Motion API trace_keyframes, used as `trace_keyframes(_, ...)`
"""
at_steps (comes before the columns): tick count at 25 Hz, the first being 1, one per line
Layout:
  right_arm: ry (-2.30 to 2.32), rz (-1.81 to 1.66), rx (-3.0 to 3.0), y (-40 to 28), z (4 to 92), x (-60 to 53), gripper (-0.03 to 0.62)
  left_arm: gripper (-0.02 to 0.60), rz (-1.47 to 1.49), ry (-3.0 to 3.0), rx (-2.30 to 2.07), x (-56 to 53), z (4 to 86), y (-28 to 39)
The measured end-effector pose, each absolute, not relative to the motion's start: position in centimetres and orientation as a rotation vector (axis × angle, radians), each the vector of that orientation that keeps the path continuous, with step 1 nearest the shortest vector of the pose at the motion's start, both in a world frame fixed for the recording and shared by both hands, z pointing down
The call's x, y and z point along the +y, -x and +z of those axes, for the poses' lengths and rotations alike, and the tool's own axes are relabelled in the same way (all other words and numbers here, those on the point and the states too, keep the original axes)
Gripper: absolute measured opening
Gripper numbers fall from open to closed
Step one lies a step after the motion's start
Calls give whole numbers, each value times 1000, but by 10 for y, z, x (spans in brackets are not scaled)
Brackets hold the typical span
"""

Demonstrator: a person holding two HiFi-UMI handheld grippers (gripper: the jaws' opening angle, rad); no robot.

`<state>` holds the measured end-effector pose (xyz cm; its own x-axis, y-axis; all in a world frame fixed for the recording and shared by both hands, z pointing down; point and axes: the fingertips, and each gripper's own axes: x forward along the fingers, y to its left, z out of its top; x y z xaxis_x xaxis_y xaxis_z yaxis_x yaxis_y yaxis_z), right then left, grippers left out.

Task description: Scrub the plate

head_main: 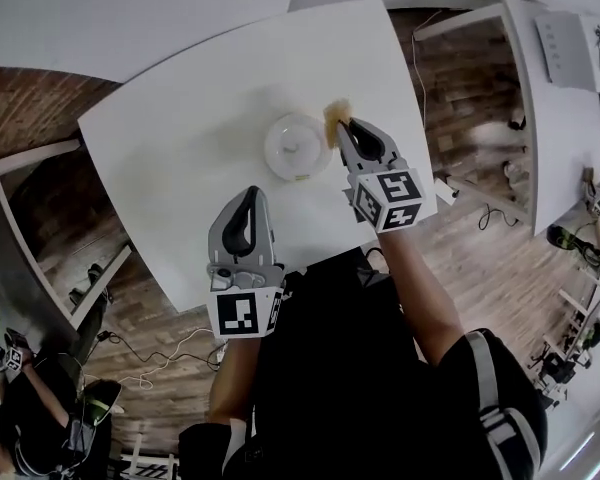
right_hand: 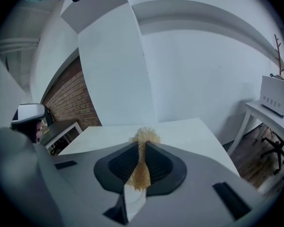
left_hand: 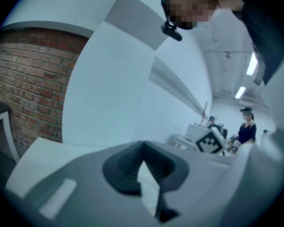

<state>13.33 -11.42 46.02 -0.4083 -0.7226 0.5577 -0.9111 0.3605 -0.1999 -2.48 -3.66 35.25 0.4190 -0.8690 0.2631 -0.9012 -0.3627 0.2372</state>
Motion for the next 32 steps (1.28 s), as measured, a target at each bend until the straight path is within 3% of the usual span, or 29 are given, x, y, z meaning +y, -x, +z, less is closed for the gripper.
trace_keyframes(20,-1406,537,-2465,-105,349,-56,41,2,91,-2442,-1550,-21,288,20)
trace_keyframes(32,-1322,511,-2523,-86,333,-19,37,1,88,-2463,-1532,-5,281,15)
